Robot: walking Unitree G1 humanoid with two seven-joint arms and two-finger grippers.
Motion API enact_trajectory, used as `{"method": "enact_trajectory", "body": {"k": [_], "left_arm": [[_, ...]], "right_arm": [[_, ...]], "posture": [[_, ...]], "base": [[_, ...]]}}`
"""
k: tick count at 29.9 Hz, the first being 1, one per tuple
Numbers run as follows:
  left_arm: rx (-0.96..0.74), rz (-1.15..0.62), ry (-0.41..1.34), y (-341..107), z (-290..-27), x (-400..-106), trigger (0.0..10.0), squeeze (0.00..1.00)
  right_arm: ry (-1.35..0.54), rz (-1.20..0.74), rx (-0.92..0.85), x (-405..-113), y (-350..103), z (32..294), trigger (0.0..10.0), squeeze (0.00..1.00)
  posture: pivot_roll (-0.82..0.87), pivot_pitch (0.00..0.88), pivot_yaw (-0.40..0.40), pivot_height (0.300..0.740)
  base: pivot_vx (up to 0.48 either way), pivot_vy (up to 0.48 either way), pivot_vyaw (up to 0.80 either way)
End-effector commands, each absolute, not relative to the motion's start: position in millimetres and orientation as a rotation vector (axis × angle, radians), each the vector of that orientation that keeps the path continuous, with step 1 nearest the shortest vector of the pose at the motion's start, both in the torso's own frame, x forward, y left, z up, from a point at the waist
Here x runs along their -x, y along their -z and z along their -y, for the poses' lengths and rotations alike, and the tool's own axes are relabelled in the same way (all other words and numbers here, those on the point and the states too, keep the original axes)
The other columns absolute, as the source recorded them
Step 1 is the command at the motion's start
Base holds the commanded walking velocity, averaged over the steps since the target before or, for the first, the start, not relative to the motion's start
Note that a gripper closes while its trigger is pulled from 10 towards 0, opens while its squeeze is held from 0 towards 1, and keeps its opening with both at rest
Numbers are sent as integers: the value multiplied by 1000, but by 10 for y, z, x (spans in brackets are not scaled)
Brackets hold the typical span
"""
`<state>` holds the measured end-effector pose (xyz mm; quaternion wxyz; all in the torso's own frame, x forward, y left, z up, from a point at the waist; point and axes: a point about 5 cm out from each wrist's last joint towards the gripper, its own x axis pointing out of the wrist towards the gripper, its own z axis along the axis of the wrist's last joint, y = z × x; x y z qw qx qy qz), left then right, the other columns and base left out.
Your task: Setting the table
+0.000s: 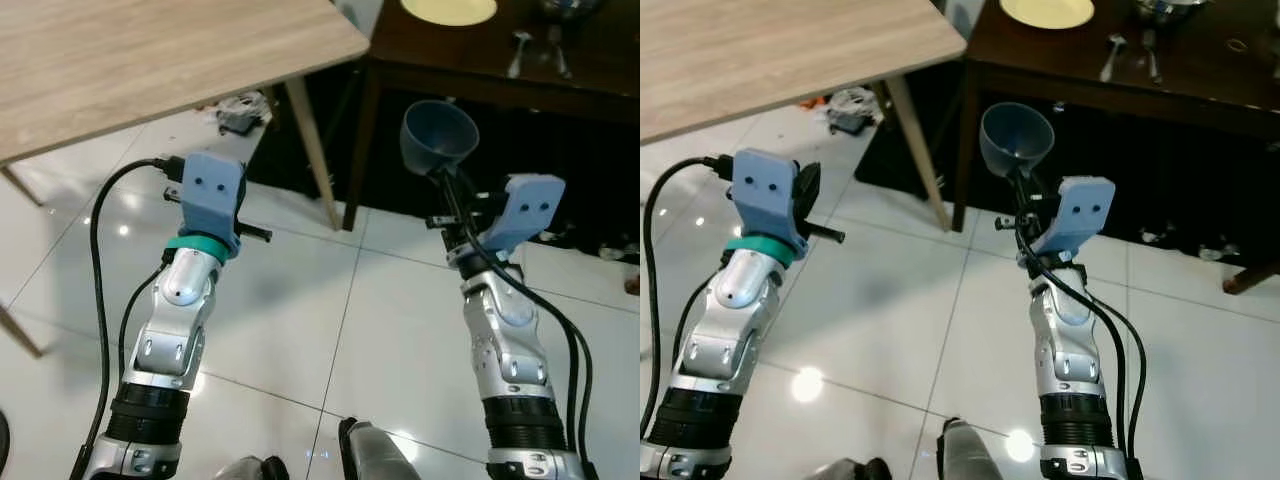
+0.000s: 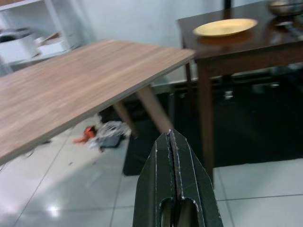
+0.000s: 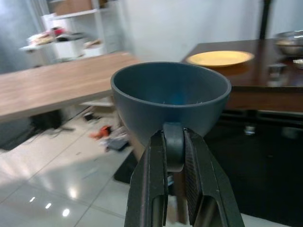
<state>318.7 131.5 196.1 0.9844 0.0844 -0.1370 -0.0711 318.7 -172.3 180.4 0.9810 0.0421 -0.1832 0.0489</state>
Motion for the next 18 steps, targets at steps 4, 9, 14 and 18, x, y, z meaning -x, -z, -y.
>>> {"method": "enact_trajectory", "body": {"k": [4,9,14,18], "left_arm": [[-173,256,167,-1917,-1282,-3183,10000,0],[-178,257,182,-1918,-1263,-3182,10000,0],[-182,258,191,-1918,-1260,-3178,10000,0],[-183,259,193,-1920,-1263,-3179,10000,0]], "right_arm": [[-75,381,-79,-3167,-1812,1774,10000,0],[-54,412,-40,-3171,-1896,1846,10000,0],[-17,467,-4,-3192,-2080,2007,10000,0],[-22,473,7,-3197,-2100,1998,10000,0]], "posture": [[-33,86,109,740],[-33,88,113,740],[-32,86,114,740],[-30,87,110,740]], "base": [[0,0,-800],[0,0,-800],[0,0,-320],[0,0,0]]}}
